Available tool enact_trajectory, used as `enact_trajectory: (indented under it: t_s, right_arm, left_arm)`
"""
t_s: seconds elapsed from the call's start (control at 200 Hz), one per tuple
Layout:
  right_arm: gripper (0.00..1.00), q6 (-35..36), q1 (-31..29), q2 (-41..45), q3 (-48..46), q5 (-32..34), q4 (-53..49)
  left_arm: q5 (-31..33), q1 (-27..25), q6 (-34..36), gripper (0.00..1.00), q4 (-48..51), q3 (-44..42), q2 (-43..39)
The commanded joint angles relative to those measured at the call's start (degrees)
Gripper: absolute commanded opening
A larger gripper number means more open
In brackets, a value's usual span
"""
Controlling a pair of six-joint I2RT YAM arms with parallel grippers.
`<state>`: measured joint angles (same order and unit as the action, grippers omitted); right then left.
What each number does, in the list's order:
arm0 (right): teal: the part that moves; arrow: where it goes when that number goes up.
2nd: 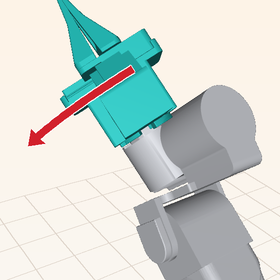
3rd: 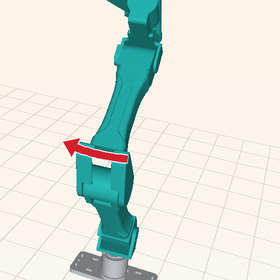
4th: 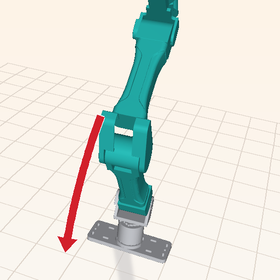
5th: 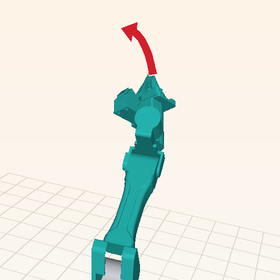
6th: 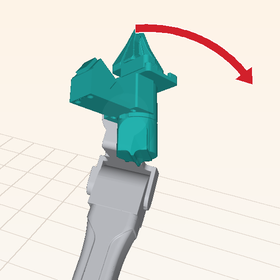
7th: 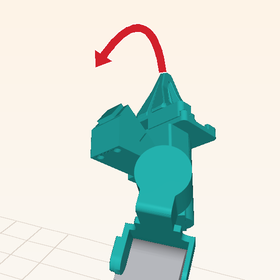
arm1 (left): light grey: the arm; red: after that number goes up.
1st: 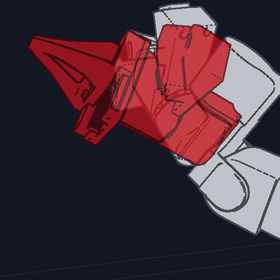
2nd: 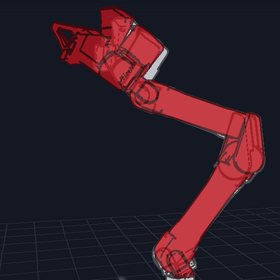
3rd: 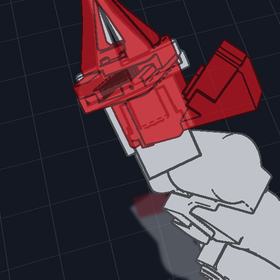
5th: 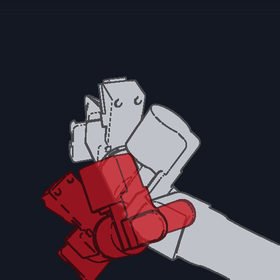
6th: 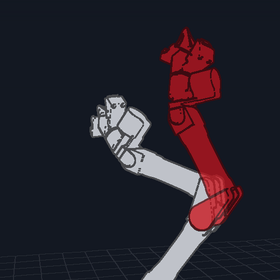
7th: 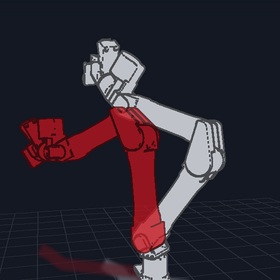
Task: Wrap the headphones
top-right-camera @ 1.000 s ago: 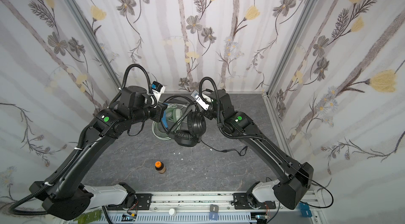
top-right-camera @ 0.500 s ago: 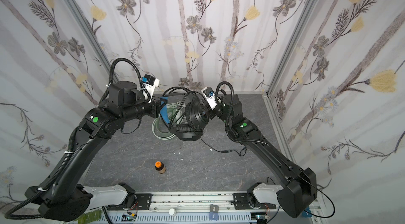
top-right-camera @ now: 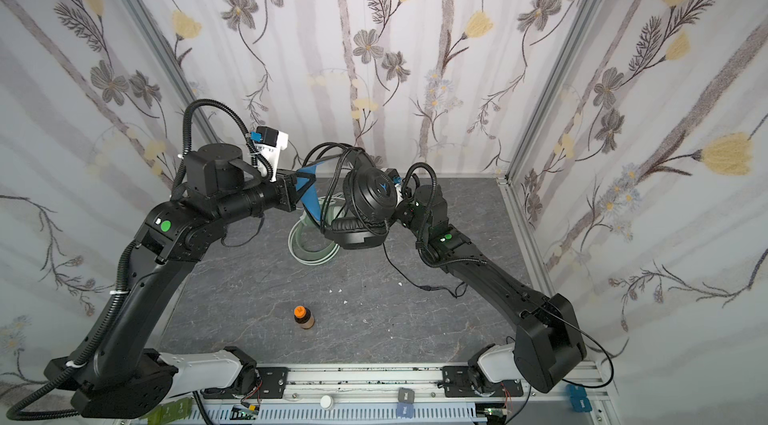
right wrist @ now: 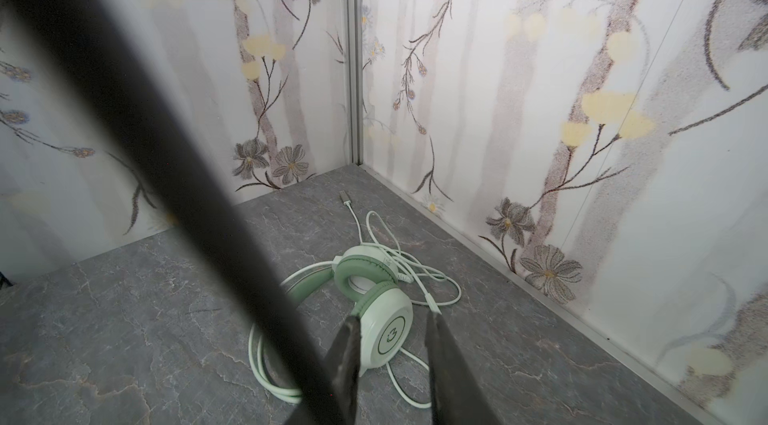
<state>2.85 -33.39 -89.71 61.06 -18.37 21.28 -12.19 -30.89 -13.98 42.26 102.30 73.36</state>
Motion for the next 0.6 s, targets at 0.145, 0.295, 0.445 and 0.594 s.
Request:
enact_trajectory:
  t_s: [0.145,0.295,0.445,0.594]
  right_arm:
    - [0.23,-5.96,-0.79,-3.30,-4.98,-3.28,8.91]
    - [0.20,-8.15,-1.12,-3.62,-8.98,-3.07,11.49]
    - [0.17,-9.17,-1.80,-4.13,-12.11,-1.95,12.78]
    - [0.14,-10.13,-2.02,-5.27,-14.23,-2.01,13.87]
  left_arm:
    - [1.39,0.83,-5.75,0.00,-7.79,1.80,0.46]
    - [2.56,1.34,-6.40,0.00,-9.20,2.29,1.34]
    - [3.04,1.87,-7.96,0.00,-11.59,2.55,2.53]
    - [3.04,2.50,-9.83,0.00,-13.88,3.33,3.70]
